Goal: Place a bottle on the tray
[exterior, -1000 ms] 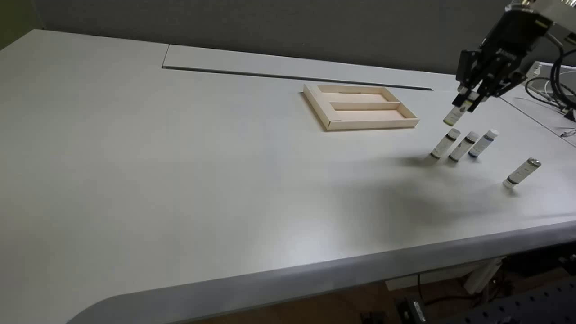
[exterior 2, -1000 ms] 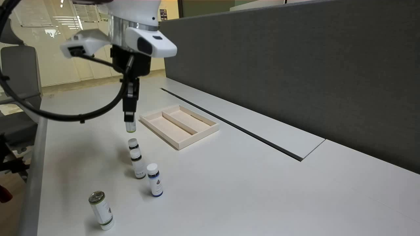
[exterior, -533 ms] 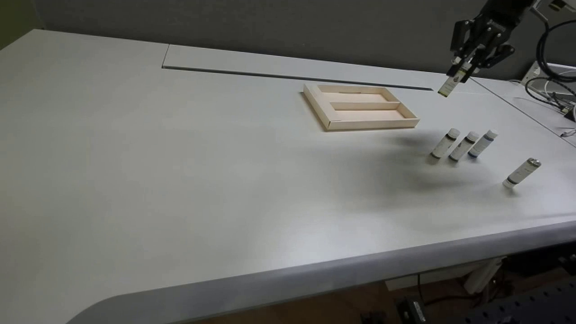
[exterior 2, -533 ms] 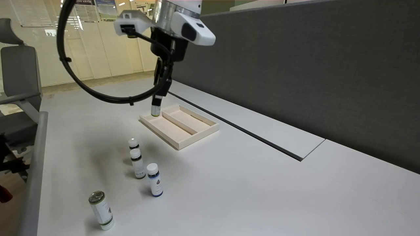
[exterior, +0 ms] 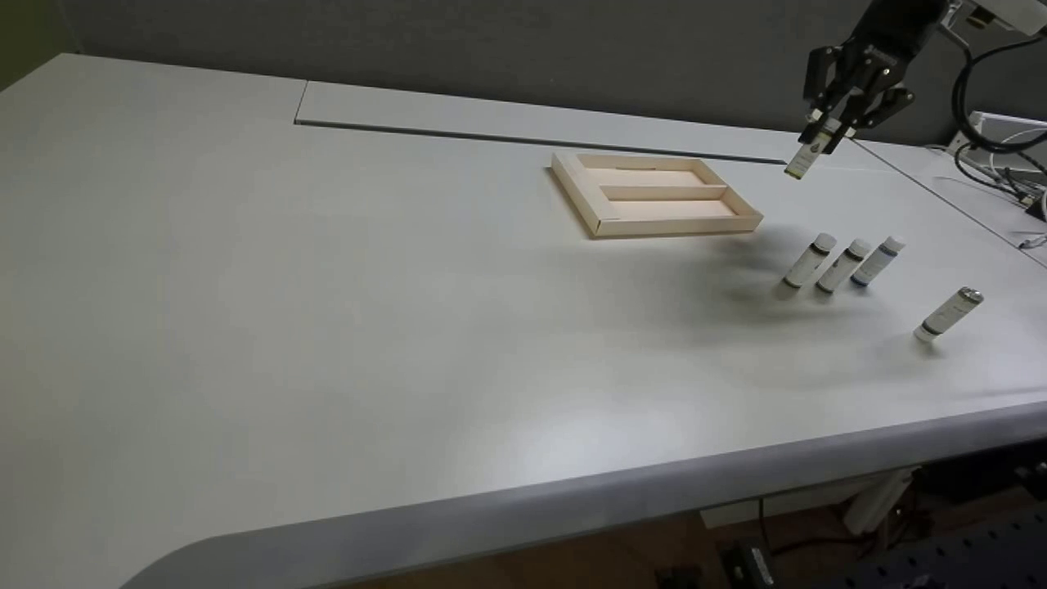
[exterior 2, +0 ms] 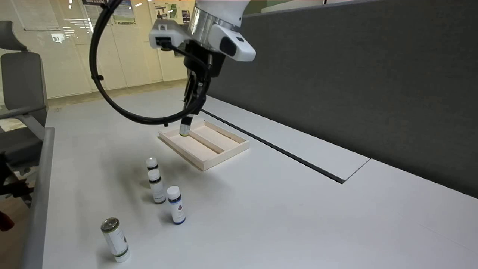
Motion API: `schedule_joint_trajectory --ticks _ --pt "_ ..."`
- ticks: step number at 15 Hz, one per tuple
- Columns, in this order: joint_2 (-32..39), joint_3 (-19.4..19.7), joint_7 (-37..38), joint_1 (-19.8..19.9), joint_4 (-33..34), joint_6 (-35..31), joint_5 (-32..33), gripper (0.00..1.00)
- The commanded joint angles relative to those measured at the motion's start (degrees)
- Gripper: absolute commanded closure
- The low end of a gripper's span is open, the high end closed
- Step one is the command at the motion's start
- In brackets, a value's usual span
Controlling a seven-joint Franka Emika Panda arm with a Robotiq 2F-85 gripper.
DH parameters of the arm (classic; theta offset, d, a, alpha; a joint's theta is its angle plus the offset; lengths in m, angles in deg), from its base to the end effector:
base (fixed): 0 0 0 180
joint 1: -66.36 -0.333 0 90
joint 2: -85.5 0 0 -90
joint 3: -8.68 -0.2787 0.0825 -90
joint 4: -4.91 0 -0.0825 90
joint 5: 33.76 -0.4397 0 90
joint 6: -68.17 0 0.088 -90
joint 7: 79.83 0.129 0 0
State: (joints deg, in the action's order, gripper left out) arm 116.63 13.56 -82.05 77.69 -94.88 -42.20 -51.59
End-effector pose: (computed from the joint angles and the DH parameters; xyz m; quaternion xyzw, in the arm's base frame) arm 0.6232 -0.1524 0.1548 -0.9588 0.1950 0.1543 0.1374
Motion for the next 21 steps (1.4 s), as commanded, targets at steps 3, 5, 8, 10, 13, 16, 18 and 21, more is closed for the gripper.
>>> schedule_joint_trajectory --ticks 3,5,8,10,13,16,18,21 --pt "1.1 -0.8 -0.2 0.3 2.4 1.6 -0.1 0.93" --pt "3.2 -1.7 0.1 -0.3 6.8 5.0 0.3 0.93" --pt "6.4 -2.7 2.0 -1.9 13.9 9.5 1.3 0.93" --pt "8.9 -2.8 3.9 -3.4 19.0 11.3 2.2 0.93" --pt "13.0 -3.3 5.4 -5.4 25.8 15.5 3.8 0.93" --pt "17.4 -4.2 5.6 -7.0 31.5 19.7 4.7 0.93" --pt "20.3 -4.9 5.5 -8.1 34.6 21.3 5.0 0.93" --pt "24.3 -5.9 5.0 -9.7 38.7 21.7 5.5 0.93"
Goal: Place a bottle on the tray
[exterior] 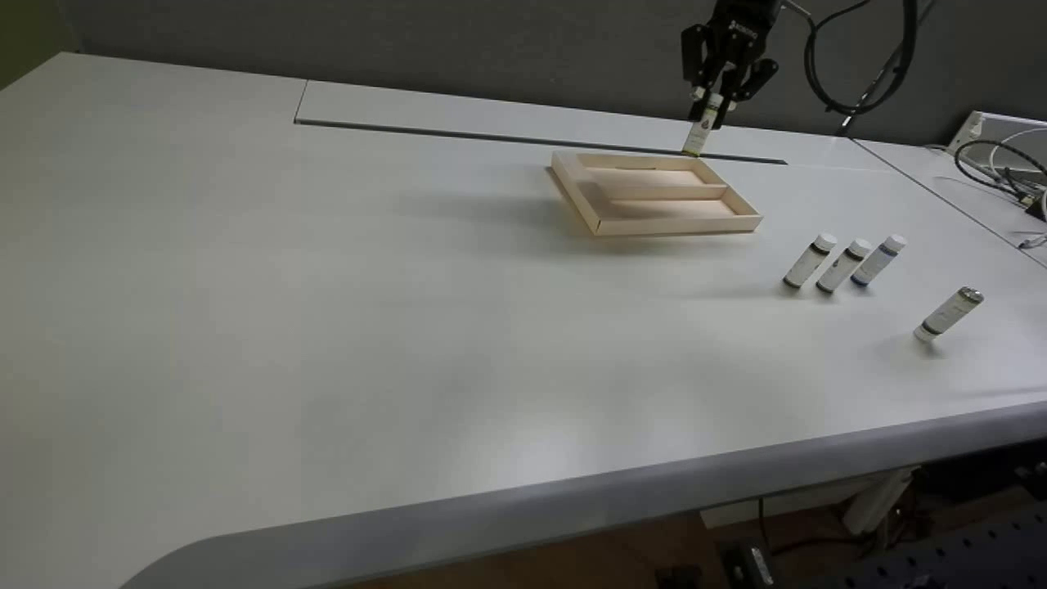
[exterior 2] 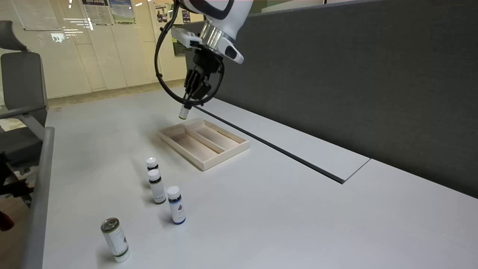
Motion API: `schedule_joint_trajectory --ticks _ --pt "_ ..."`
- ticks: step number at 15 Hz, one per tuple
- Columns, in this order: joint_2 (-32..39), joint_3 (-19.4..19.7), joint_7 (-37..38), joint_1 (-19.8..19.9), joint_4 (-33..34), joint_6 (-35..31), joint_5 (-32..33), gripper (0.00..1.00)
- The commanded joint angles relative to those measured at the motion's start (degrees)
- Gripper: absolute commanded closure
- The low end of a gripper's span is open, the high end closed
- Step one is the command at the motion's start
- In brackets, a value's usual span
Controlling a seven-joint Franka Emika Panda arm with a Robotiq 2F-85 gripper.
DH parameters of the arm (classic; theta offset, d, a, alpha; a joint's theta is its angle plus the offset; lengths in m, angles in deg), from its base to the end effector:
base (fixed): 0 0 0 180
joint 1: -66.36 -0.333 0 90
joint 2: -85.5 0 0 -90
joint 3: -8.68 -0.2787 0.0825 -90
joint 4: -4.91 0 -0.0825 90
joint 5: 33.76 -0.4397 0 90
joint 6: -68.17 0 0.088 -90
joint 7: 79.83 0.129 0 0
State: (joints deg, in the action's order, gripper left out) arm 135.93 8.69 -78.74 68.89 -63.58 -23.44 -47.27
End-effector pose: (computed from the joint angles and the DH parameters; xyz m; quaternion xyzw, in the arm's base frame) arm 0.7135 -0.0021 0.1546 -0.9635 0.0615 0.2330 0.1164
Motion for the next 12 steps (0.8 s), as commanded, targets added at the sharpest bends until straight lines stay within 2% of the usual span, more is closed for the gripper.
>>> schedule_joint_trajectory --ticks 1,6,12 --pt "6.1 -1.4 1.7 -1.5 8.4 2.9 1.3 0.93" --pt "11.0 -2.9 2.1 -5.2 12.2 0.4 1.8 0.93" --pt "15.0 -3.4 2.9 -8.2 16.7 1.2 3.0 0.93"
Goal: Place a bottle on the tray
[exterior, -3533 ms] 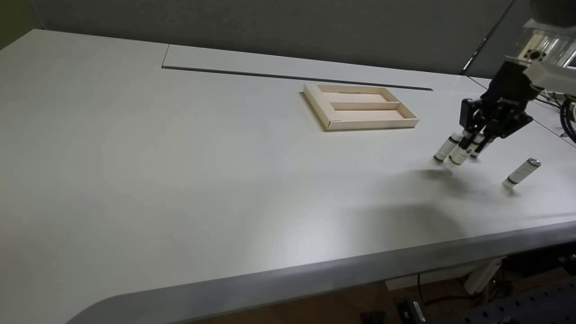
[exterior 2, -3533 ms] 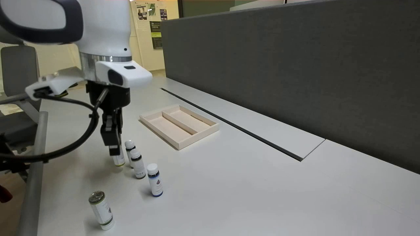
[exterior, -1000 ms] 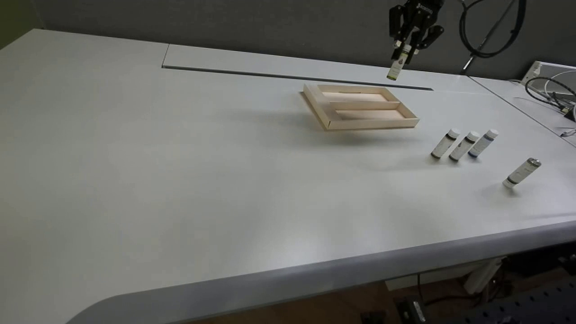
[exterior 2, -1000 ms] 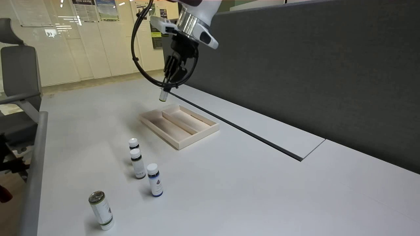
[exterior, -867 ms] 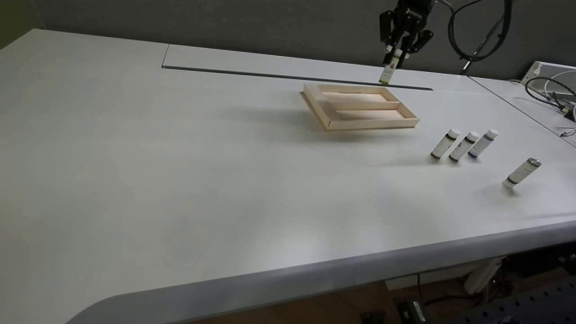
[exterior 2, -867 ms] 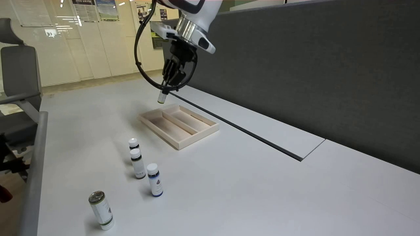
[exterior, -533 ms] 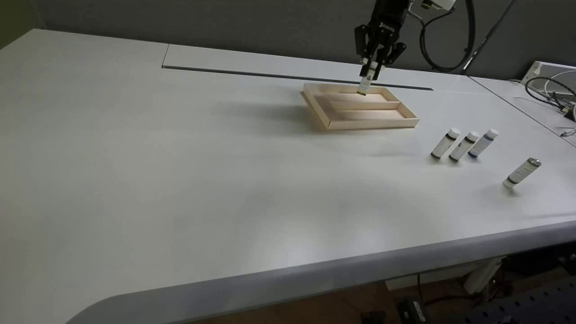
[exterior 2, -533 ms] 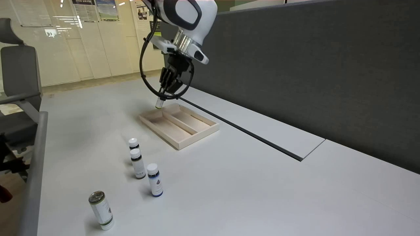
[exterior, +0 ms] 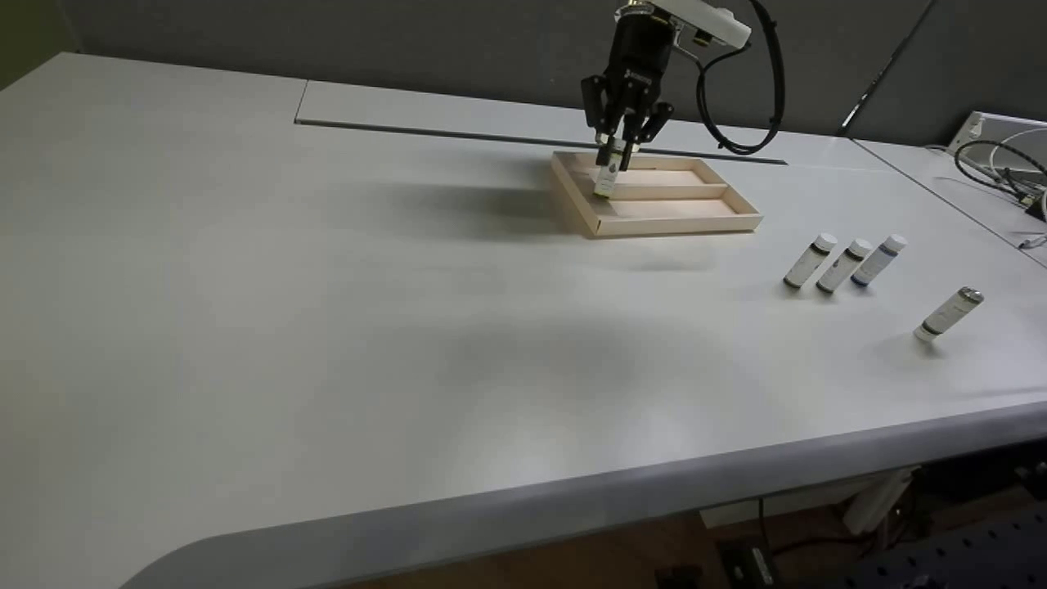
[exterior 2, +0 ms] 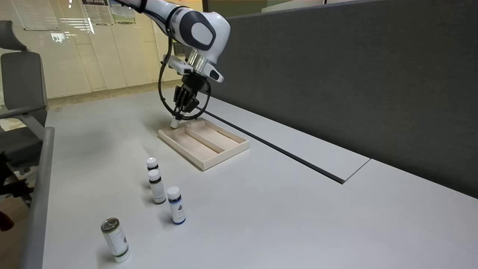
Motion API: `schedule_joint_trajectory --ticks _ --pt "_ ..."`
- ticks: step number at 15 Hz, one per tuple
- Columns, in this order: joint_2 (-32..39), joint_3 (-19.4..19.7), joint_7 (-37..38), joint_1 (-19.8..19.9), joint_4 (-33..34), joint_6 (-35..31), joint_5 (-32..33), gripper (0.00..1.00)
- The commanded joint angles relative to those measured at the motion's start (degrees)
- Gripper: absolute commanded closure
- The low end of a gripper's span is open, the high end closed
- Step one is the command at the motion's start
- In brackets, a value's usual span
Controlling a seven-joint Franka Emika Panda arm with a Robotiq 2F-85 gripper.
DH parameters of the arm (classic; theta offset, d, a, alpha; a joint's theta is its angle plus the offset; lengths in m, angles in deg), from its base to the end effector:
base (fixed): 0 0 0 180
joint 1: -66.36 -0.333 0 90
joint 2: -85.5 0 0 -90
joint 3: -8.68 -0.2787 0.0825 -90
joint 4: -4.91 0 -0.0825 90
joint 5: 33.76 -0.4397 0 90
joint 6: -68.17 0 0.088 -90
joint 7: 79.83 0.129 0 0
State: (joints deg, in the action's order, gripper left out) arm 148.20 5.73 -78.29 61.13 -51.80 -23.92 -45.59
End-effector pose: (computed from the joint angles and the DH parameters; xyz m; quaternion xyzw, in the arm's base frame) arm 0.7204 0.1202 0.0926 -0.9641 -0.0199 0.2432 0.1043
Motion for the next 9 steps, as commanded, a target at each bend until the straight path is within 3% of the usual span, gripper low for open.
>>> schedule_joint_trajectory --ticks 1,9 --pt "2.8 -0.4 2.4 -0.5 5.3 2.2 1.6 0.93" --pt "0.7 0.3 1.5 0.2 4.3 4.2 0.8 0.93"
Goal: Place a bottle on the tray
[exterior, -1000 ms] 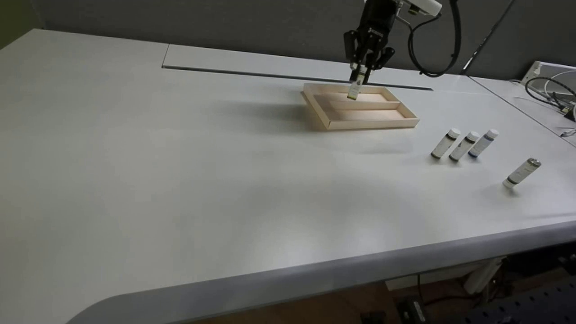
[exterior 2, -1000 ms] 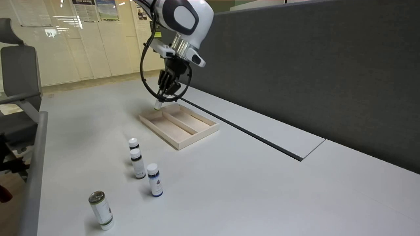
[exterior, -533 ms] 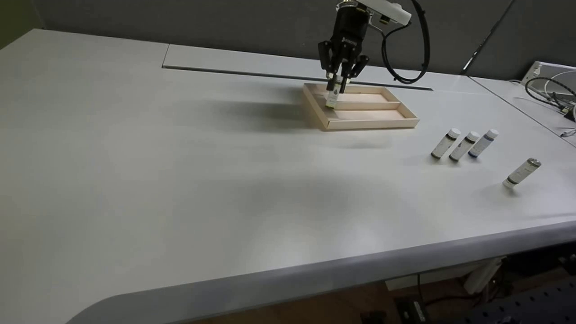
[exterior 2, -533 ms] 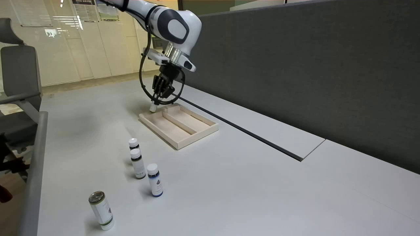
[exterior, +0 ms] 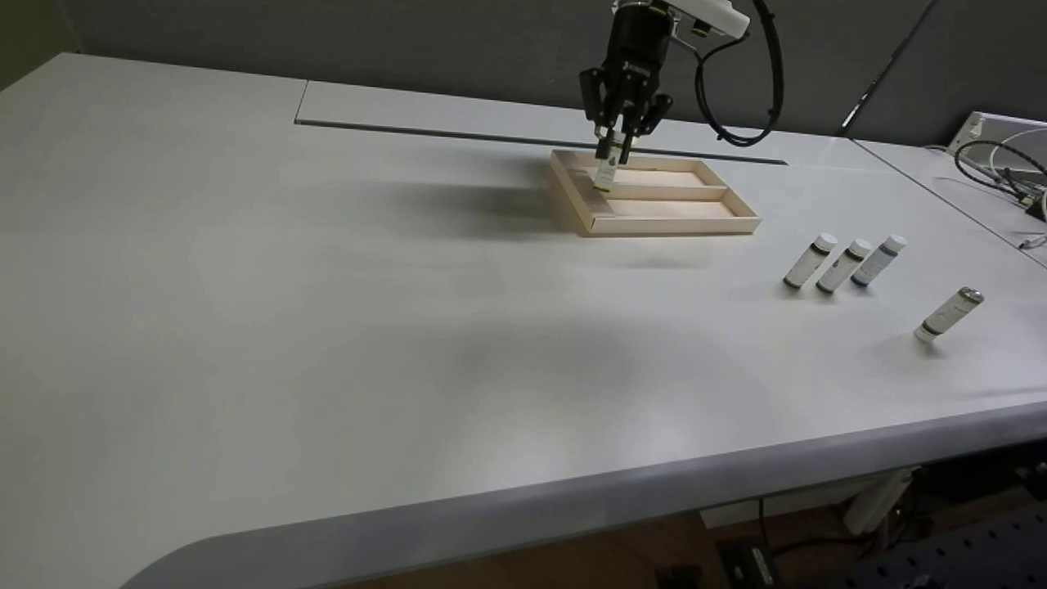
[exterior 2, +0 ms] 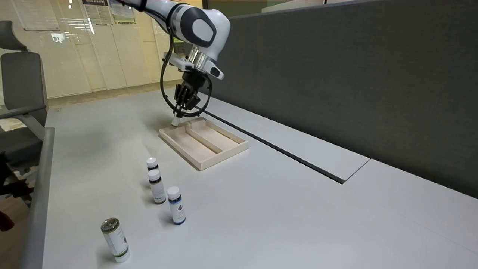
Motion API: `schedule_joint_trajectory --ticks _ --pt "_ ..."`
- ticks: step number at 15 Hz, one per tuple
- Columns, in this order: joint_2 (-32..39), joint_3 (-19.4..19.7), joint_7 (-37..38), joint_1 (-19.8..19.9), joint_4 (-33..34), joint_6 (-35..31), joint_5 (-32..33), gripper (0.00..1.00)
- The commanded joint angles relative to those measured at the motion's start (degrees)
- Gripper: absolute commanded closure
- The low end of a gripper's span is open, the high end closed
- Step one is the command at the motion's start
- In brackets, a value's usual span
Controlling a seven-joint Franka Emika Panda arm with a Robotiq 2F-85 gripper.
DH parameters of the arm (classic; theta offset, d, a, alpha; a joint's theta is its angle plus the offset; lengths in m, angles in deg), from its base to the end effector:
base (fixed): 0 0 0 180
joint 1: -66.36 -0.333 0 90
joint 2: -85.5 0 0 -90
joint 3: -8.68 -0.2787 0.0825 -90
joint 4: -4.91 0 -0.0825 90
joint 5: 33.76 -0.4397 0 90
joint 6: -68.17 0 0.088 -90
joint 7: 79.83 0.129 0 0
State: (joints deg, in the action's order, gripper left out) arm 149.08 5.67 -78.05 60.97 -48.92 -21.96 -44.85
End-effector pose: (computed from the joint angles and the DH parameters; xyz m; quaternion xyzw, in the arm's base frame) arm 0.7257 0.1215 0.1029 -0.9647 -0.0242 0.2429 0.0988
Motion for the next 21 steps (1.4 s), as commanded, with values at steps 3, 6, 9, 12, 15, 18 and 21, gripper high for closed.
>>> schedule_joint_trajectory --ticks 3,6,9,12,15,18,21 --pt "-0.2 1.0 1.2 0.7 1.2 2.4 0.1 0.93" --pt "0.3 1.3 1.1 1.0 1.4 2.6 0.1 0.93" --pt "0.8 1.6 1.1 1.0 1.5 3.0 0.1 0.93" --pt "1.9 0.6 1.7 1.6 2.1 4.5 0.9 0.93" --pt "2.8 0.6 1.9 1.6 2.6 5.5 0.9 0.93" --pt "3.5 1.8 1.4 1.1 2.4 4.6 0.2 0.93" --pt "3.9 1.9 1.3 1.1 2.6 4.7 0.1 0.48"
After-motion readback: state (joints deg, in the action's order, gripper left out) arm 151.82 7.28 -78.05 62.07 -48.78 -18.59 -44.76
